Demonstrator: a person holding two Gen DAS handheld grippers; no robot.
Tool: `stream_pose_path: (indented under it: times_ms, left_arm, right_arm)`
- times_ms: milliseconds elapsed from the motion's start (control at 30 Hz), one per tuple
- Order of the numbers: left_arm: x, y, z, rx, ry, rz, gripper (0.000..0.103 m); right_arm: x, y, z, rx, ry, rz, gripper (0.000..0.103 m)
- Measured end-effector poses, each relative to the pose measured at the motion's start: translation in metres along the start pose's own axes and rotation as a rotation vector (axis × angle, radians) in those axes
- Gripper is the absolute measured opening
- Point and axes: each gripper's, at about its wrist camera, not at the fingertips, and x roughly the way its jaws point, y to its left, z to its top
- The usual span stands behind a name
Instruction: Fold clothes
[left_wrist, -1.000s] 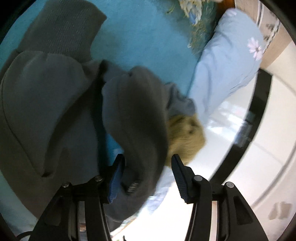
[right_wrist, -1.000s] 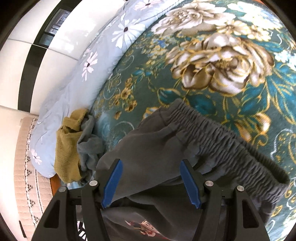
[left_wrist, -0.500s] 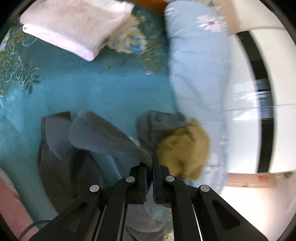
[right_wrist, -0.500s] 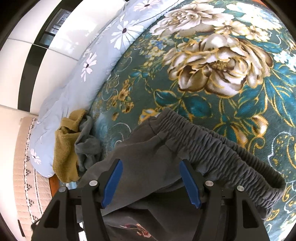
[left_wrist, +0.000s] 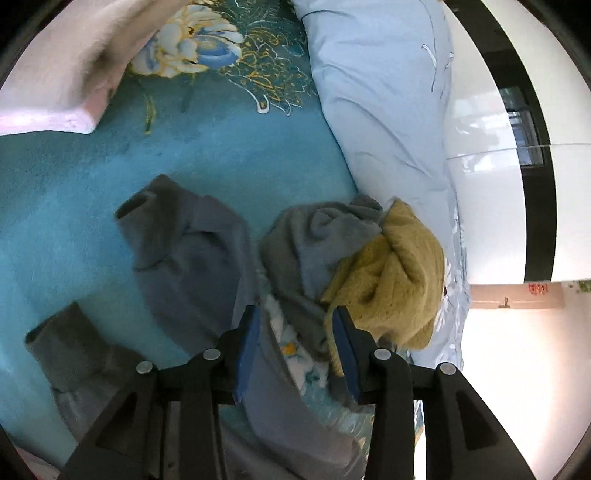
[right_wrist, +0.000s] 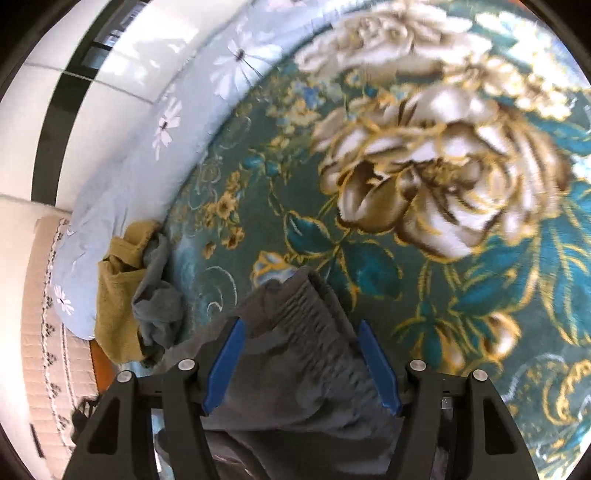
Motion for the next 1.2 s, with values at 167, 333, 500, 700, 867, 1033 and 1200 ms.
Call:
stream_pose_path:
  times_ms: [167, 333, 500, 700, 867, 1033, 1200]
  left_arm:
    - [-0.024, 0.043, -0.013, -0.055, -0.030, -0.056, 0.042]
    - [-0.055, 0.105, -0.035, -0.174, -0.084, -0.075, 0.042]
    - [-0.066, 0.158, -0.062, -0.289, -0.104, -0.053, 0.042]
    - [-0.063, 0.179, -0.075, -0.334, -0.118, -0.055, 0.042]
    - [-0.067, 0.169, -0.077, -0.287, -0.123, -0.052, 0.042]
    - [-0.072, 0.166, -0.080, -0.266, -0.136, -0.032, 0.042]
    - [-0.076, 0.166, -0.080, -0.257, -0.147, -0.030, 0.042]
  right_arm:
    - [0.036, -0.003, 0.024, 0.007, 0.132, 0.055, 0.069]
    - [0.051, -0.004, 0.033, -0.115, 0.253, 0.168, 0.064]
    - [0.041, -0.031, 0.039, -0.041, 0.216, 0.297, 0.023]
    - [0.049, -0.022, 0.037, -0.090, 0.267, 0.227, 0.025]
    - [0.064, -0.016, 0.038, -0.064, 0.290, 0.257, 0.025]
    - [0.064, -0.013, 0.042, -0.104, 0.279, 0.163, 0.052]
    - [0.061, -0.023, 0.040, -0.092, 0.314, 0.196, 0.060]
